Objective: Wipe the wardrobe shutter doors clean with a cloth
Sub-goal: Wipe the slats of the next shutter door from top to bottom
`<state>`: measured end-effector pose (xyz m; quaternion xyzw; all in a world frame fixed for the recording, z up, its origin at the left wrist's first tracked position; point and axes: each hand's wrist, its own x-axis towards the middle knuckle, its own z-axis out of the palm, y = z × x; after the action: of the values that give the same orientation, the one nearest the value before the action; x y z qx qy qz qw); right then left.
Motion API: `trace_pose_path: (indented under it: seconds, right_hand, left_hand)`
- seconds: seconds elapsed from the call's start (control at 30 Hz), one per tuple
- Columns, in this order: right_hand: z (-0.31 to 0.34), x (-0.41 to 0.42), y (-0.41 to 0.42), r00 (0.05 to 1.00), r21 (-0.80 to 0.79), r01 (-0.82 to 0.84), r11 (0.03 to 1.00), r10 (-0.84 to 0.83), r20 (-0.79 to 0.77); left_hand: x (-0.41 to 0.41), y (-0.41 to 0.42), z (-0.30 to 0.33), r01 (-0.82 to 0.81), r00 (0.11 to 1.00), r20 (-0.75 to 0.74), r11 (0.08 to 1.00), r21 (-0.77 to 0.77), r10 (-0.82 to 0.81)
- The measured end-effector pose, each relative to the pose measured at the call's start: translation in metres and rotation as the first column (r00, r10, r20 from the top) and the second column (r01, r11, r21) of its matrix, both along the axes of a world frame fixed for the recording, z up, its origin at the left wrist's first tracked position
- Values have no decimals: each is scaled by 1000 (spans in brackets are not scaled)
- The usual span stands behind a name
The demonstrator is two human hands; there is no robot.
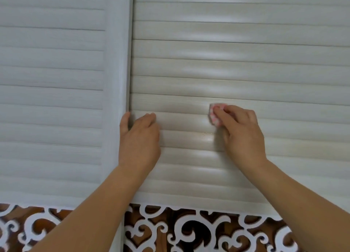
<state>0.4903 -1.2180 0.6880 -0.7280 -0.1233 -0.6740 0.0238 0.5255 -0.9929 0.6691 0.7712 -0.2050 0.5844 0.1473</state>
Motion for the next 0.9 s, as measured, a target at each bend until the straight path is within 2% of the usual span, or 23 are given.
trace_pose_path:
  seconds: [0.2,0.33,0.4,0.57,0.67,0.73,0.83,0.9]
  right_hand:
    - [-36,14,36,998,-121,-52,991,47,-45]
    - [-42,15,58,971,-256,181,950,-213,-105]
    - [-39,10,56,950,-285,250,925,-292,-113]
    - [-35,-15,19,936,-192,302,934,-329,-126]
    - [-37,-32,-14,913,-120,346,931,-363,-188]
    - [-39,-41,-34,888,-55,384,922,-385,-252]
    - [-42,-45,-51,878,52,414,909,-384,-285]
    - [-44,-40,-49,908,149,378,914,-333,-255]
  left_hand:
    - [-2,-6,-10,-23,995,-98,1000,13,24]
    - [-4,-2,-12,-54,990,-129,995,80,64]
    - [-4,2,-12,-86,988,-115,989,119,99]
    - [-8,4,-17,-141,976,-145,978,155,164]
    - [-9,-1,-22,-124,977,-164,988,96,139]
    - [-9,-6,-27,-92,987,-125,993,79,101]
    - [-12,-16,-35,-22,999,-42,988,154,29]
    - [-14,-23,-39,4,1000,-25,977,215,2]
